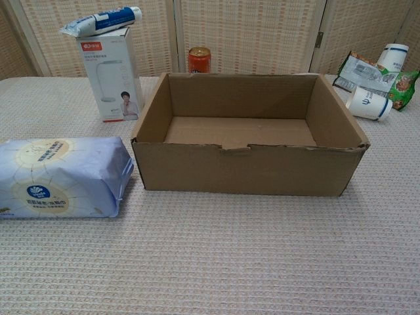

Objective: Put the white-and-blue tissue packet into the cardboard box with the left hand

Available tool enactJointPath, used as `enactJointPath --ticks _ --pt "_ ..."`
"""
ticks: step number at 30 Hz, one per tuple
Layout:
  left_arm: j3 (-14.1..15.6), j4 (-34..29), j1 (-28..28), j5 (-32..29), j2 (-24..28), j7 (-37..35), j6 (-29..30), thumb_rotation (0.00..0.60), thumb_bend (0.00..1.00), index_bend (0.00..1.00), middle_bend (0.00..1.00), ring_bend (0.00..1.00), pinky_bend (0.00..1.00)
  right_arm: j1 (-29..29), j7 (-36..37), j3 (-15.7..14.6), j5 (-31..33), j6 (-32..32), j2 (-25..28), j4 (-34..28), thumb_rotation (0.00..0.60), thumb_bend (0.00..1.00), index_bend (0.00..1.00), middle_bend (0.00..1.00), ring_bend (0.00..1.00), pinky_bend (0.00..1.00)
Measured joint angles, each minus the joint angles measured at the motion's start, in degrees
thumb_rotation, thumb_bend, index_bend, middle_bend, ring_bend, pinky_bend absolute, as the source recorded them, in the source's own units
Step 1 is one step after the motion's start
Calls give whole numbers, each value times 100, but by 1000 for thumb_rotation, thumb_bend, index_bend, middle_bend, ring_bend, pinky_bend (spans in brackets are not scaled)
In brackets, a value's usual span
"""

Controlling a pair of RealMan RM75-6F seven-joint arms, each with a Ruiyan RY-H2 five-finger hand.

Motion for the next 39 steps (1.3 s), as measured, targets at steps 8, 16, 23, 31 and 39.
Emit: enactJointPath --ticks 8,16,23,31,39 --pt "15 8 1 -7 -22 27 -15 600 229 0 0 0 66 4 18 7 -3 4 2 -6 600 3 45 0 0 0" --pt "-79 -177 -58 8 118 142 8 600 229 0 0 0 66 17 -1 25 28 -7 -9 -4 600 2 45 0 0 0" --pt "-42 -436 -91 -74 329 289 -165 600 214 0 0 0 55 27 -28 7 54 -54 -18 25 600 2 45 0 0 0" --pt "201 -1950 -171 -664 1172 1027 -793 600 186 0 0 0 31 30 0 7 41 -54 -14 21 600 3 45 0 0 0" --pt "399 -2796 -248 -830 1197 1844 -820 600 182 0 0 0 27 26 20 -8 26 -60 6 1 600 2 45 0 0 0"
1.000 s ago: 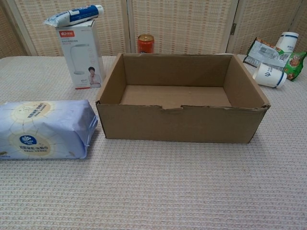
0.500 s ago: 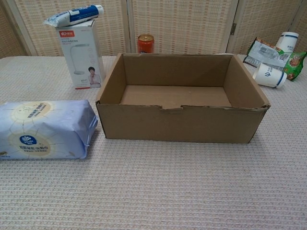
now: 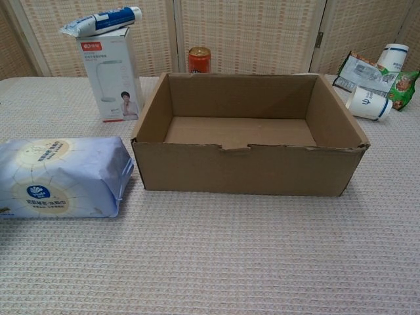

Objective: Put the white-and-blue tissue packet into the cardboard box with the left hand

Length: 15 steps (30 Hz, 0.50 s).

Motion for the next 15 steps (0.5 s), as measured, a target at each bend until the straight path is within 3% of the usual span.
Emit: enactJointPath --ticks 11,15 --pt "-156 157 -383 -412 -1244 1157 204 600 178 0 0 0 25 -33 137 -6 -45 35 100 -46 600 2 45 0 0 0" --pt "-210 240 -493 -572 -1440 1353 266 600 177 0 0 0 25 -35 149 -9 -46 29 111 -52 600 2 45 0 0 0"
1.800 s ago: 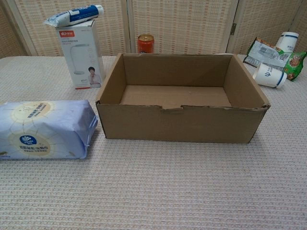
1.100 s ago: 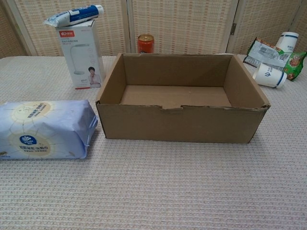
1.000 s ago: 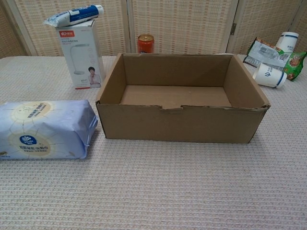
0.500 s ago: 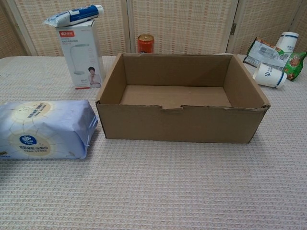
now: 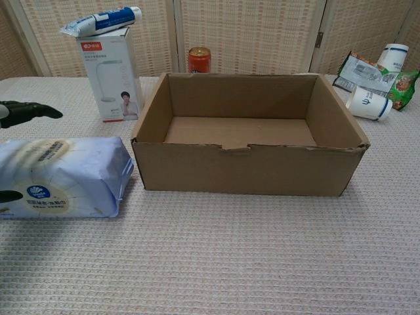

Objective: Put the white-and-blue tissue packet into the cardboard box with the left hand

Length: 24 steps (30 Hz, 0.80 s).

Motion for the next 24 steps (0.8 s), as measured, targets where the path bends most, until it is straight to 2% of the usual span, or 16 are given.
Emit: enactJointPath --ticks 7,24 --pt "-64 272 -281 -411 -237 410 -125 600 178 0 0 0 18 -12 52 23 29 15 50 -21 600 2 45 0 0 0" --pt "-193 591 -863 -1243 -524 601 -324 600 178 0 0 0 18 -11 46 35 62 6 49 -8 600 2 45 0 0 0"
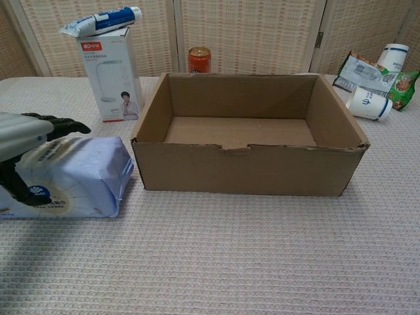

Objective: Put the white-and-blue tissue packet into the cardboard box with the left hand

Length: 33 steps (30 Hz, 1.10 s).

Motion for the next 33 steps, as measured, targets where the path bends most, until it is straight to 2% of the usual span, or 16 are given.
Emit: enactJointPath --ticks 12,16,17,20,24,27,33 --pt "42 444 -439 -629 -90 -24 -360 600 203 0 0 0 24 0 -6 2 4 -1 6 -4 600 5 45 0 0 0" --pt "75 561 -529 -715 -94 -114 -480 600 205 0 3 1 84 2 11 2 -1 -4 17 -14 600 3 45 0 0 0" --pt "85 594 -555 -730 -84 -137 -514 600 206 0 26 20 115 0 14 5 0 3 20 -15 600 2 45 0 0 0" --pt "111 667 -596 -669 -69 -211 -515 600 227 33 205 175 263 -4 14 8 11 4 23 -16 600 2 45 0 0 0" --pt "148 753 -581 -453 -86 -380 -356 600 261 213 399 341 477 2 -8 0 3 -6 15 -20 600 3 45 0 0 0" --pt "172 865 -545 -273 -132 -529 -218 600 283 305 490 421 560 -3 -10 0 -4 9 15 -26 600 3 45 0 0 0" --pt "231 955 -478 -30 -129 -706 -51 600 305 402 582 504 628 -5 -14 7 12 12 17 -27 600 3 45 0 0 0"
